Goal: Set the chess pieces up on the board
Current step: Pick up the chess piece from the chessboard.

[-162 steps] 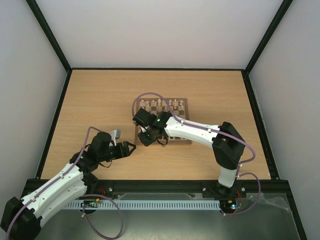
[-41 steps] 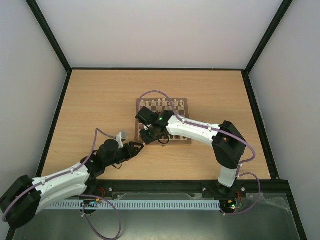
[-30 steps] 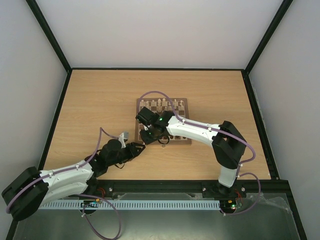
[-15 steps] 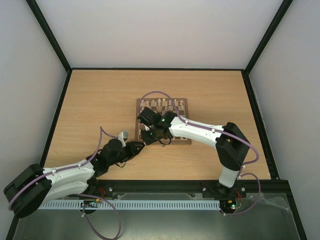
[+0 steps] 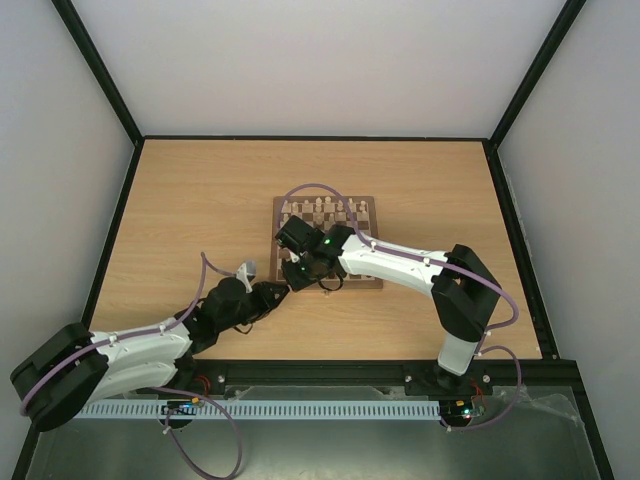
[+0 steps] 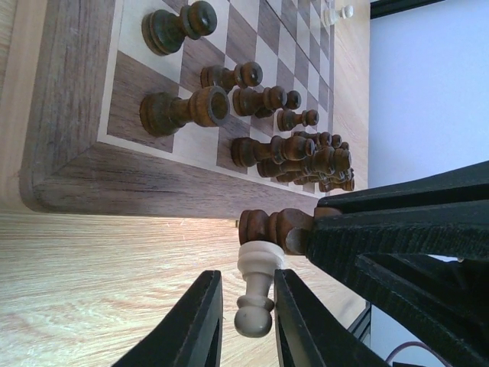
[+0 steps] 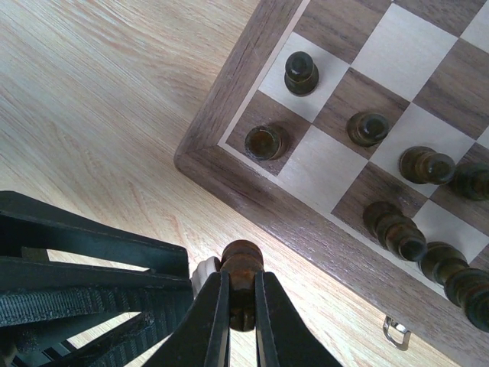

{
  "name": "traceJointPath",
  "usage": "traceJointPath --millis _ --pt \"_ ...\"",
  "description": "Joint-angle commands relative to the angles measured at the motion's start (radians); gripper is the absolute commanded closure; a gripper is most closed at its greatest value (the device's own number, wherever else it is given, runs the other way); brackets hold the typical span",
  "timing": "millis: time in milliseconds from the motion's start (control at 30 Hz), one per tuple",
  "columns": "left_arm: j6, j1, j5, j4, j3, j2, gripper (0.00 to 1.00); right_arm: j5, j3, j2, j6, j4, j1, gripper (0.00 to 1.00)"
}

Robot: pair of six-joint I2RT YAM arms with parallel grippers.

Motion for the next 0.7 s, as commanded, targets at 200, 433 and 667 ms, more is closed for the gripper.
traceJointPath --millis 200,433,667 --pt "-0.013 -0.009 -0.042 0.028 0.013 -0.011 0.83 -0.018 -0.018 -0.033 0.007 -0.013 0.002 0.94" --pt "0.018 -0.006 -0.055 -0.091 0.039 -0.077 0.83 -0.018 -0.042 -0.041 0.005 -0.007 0.003 0.94" --pt "0.054 0.003 -0.025 -0.168 0.072 -0.095 0.83 -0.018 -0.044 -0.049 0.003 -0.005 0.002 0.94"
